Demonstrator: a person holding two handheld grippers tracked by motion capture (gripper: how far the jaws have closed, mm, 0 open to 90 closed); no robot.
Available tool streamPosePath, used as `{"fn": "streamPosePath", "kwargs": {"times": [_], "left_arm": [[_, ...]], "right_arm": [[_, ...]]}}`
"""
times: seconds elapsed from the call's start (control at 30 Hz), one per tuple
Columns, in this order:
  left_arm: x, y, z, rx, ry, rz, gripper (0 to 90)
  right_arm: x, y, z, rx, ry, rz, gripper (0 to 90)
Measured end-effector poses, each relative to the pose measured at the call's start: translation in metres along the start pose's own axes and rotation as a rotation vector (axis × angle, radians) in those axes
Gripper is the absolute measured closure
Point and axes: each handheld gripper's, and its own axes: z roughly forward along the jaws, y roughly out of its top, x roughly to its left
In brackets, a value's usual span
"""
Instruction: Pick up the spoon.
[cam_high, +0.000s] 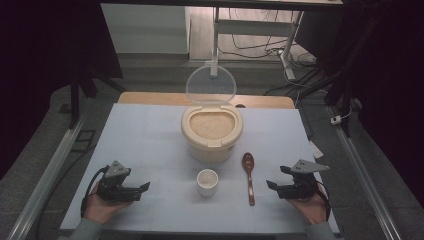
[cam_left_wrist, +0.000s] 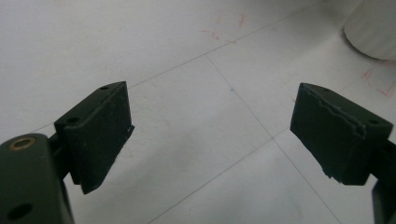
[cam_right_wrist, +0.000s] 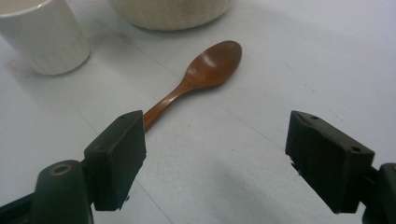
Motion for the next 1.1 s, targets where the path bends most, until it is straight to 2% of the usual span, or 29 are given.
{"fn": "streamPosePath", "kwargs": {"times": [0.17, 0.23, 0.37, 0.57, 0.7, 0.83, 1.03, 1.1], "left_arm": [[-0.001, 0.000, 0.001, -0.001, -0.016, 0.003, 13.4], [-0.001, 0.001, 0.001, -0.005, -0.017, 0.003, 13.5], [0.000, 0.001, 0.002, -0.008, -0.024, -0.006, 13.9], [0.002, 0.001, 0.003, -0.001, -0.026, -0.017, 14.4], [0.000, 0.002, 0.003, 0.007, -0.022, -0.004, 14.1], [0.001, 0.002, 0.002, 0.001, -0.016, -0.003, 14.4], [0.002, 0.000, 0.003, 0.008, -0.020, -0.005, 14.3], [0.002, 0.000, 0.003, 0.007, -0.016, -0.006, 14.3]], "right_arm": [[0.002, 0.000, -0.001, 0.000, -0.009, 0.017, 21.1], [0.002, -0.002, -0.002, 0.006, -0.032, 0.016, 21.4], [0.004, -0.003, -0.003, 0.010, -0.044, 0.027, 22.2], [0.006, -0.001, 0.000, 0.019, -0.023, 0.048, 23.4], [0.010, 0.004, -0.002, 0.023, -0.029, 0.062, 24.7], [0.016, 0.012, -0.002, 0.051, -0.062, 0.072, 24.9], [0.021, 0.017, 0.001, 0.076, -0.058, 0.088, 25.7], [0.027, 0.024, 0.001, 0.096, -0.049, 0.098, 27.9]]}}
